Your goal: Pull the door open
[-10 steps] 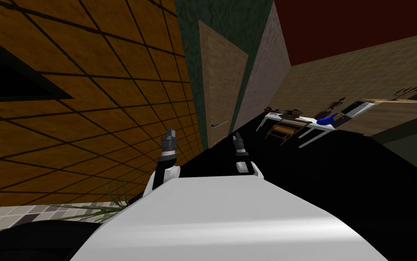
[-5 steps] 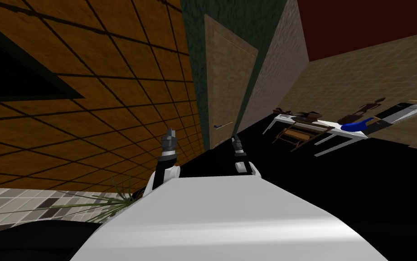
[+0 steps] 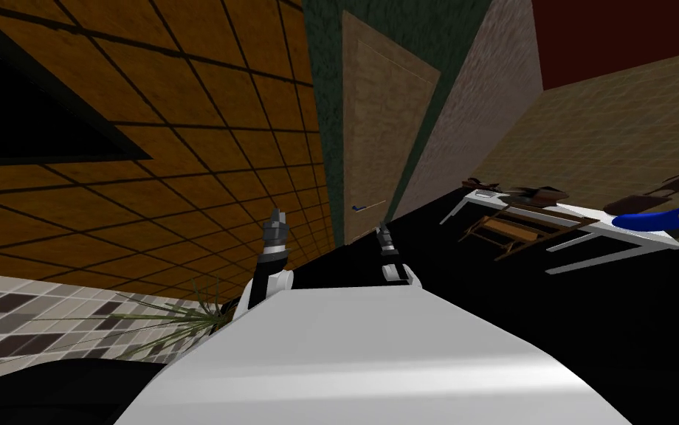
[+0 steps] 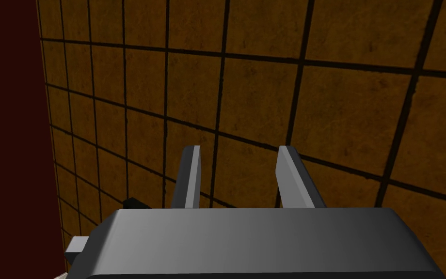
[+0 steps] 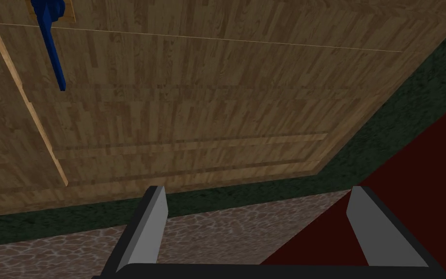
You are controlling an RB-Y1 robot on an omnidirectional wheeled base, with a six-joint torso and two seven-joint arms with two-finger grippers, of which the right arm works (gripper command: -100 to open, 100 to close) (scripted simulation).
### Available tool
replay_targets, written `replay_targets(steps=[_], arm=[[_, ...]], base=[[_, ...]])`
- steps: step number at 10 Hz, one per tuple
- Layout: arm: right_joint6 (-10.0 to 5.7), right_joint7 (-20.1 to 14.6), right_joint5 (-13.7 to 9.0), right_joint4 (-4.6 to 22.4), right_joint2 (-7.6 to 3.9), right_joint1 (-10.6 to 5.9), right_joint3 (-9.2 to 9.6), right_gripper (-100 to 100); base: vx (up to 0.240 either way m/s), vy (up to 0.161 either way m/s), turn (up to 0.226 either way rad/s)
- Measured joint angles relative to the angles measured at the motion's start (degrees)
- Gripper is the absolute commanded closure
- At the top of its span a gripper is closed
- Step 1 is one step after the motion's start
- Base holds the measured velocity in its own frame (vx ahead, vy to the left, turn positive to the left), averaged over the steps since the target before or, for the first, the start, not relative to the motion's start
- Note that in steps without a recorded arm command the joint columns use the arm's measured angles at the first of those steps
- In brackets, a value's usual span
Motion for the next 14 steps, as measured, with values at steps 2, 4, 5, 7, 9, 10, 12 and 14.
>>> replay_targets(steps=[2,4,5,7,9,10,12,14], arm=[[-0.01,-0.55,-0.43,1.65,-0.29,-0.27,0.30,-100],[-0.83,-0.96,-0.75,4.27,-0.61,-1.21,0.30,-100],[-1.26,-1.16,-0.94,5.77,-0.65,-1.66,0.40,-100],[-2.03,-1.71,-1.40,8.76,-0.99,-2.62,0.55,-100],[-2.78,-2.35,-1.91,12.23,-1.41,-3.98,0.64,-100],[-3.37,-2.56,-2.13,14.33,-1.48,-4.80,0.70,-100],[-3.98,-3.03,-2.54,16.77,-1.72,-5.35,0.92,-100],[-4.63,-3.49,-2.98,20.05,-1.97,-6.71,1.02,-100]], base=[[0.059,-0.055,0.119],[0.044,-0.044,0.129],[0.073,-0.057,0.159],[0.079,-0.076,0.164],[0.064,-0.072,0.141],[0.064,-0.063,0.181],[0.064,-0.077,0.133],[0.063,-0.076,0.165]])
